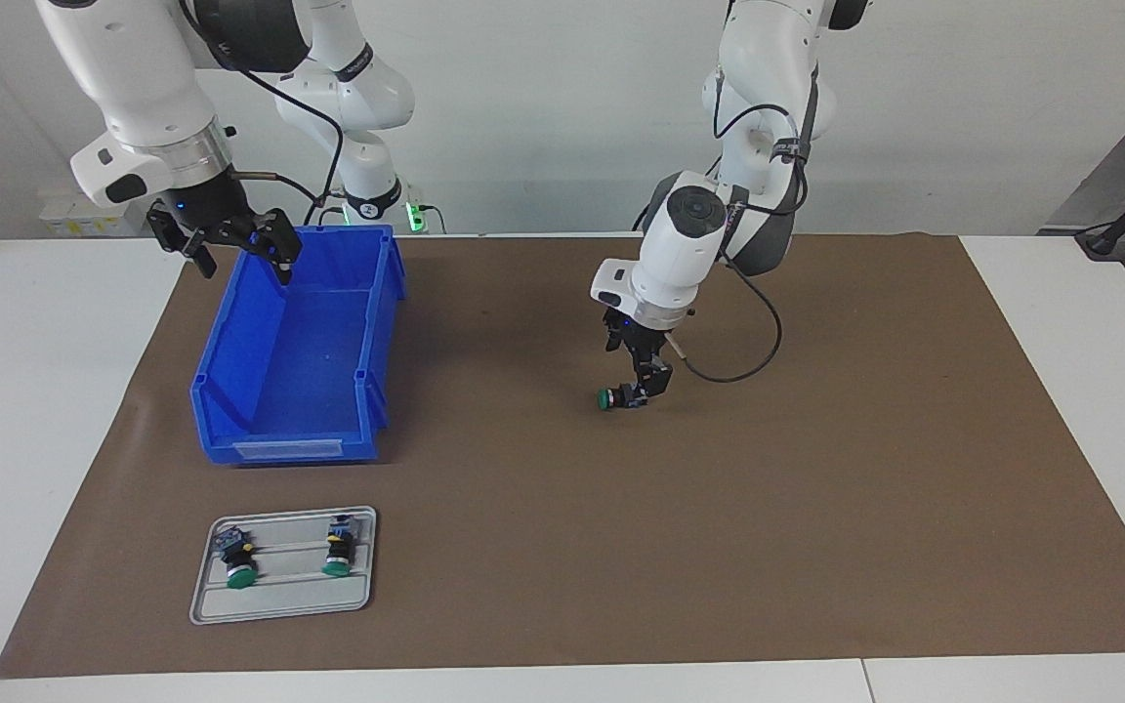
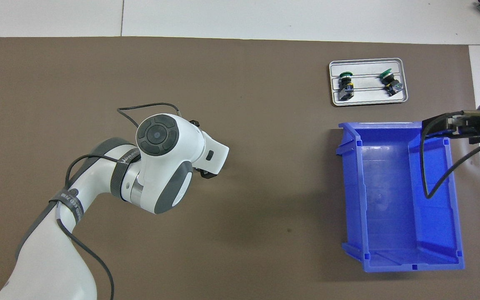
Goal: Place and press button with both arms
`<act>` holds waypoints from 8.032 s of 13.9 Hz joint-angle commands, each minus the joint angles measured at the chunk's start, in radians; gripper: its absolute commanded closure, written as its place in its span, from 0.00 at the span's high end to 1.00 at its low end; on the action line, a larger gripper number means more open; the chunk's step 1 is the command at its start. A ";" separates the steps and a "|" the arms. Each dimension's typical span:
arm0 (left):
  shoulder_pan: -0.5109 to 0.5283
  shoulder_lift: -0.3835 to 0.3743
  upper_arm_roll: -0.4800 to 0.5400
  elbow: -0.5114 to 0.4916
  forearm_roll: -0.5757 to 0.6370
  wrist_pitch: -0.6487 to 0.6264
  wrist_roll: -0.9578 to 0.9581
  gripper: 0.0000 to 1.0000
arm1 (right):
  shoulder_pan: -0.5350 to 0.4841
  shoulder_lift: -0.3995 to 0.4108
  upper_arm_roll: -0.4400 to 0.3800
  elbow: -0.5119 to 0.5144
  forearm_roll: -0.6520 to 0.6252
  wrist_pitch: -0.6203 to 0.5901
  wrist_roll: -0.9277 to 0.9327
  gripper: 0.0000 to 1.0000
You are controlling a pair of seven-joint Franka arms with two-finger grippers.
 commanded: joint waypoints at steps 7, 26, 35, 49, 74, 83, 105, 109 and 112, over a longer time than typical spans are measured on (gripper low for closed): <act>-0.011 0.026 0.010 -0.005 0.030 -0.003 0.094 1.00 | -0.015 -0.009 0.006 -0.007 0.027 -0.007 -0.041 1.00; -0.072 0.004 0.008 -0.175 0.028 0.197 -0.009 1.00 | -0.010 -0.009 0.006 -0.007 0.025 -0.007 -0.041 1.00; -0.086 0.004 0.010 -0.175 0.028 0.194 -0.026 0.87 | -0.010 -0.009 0.006 -0.007 0.025 -0.007 -0.041 1.00; -0.025 0.041 0.013 -0.056 -0.008 0.215 -0.071 0.22 | -0.010 -0.009 0.006 -0.007 0.025 -0.007 -0.041 1.00; 0.436 -0.160 0.010 -0.317 -1.372 -0.282 1.121 0.23 | -0.010 -0.009 0.006 -0.007 0.027 -0.007 -0.041 1.00; 0.333 -0.131 0.005 -0.436 -1.792 -0.312 1.530 0.25 | -0.010 -0.009 0.006 -0.007 0.025 -0.007 -0.041 1.00; 0.338 0.046 0.013 -0.429 -1.935 -0.579 1.750 0.35 | -0.010 -0.009 0.006 -0.007 0.025 -0.007 -0.041 1.00; 0.338 0.041 0.013 -0.486 -1.931 -0.602 1.840 0.38 | -0.010 -0.009 0.006 -0.007 0.025 -0.007 -0.041 1.00; 0.341 0.041 0.015 -0.497 -1.929 -0.607 1.852 0.40 | -0.010 -0.009 0.006 -0.007 0.027 -0.007 -0.041 1.00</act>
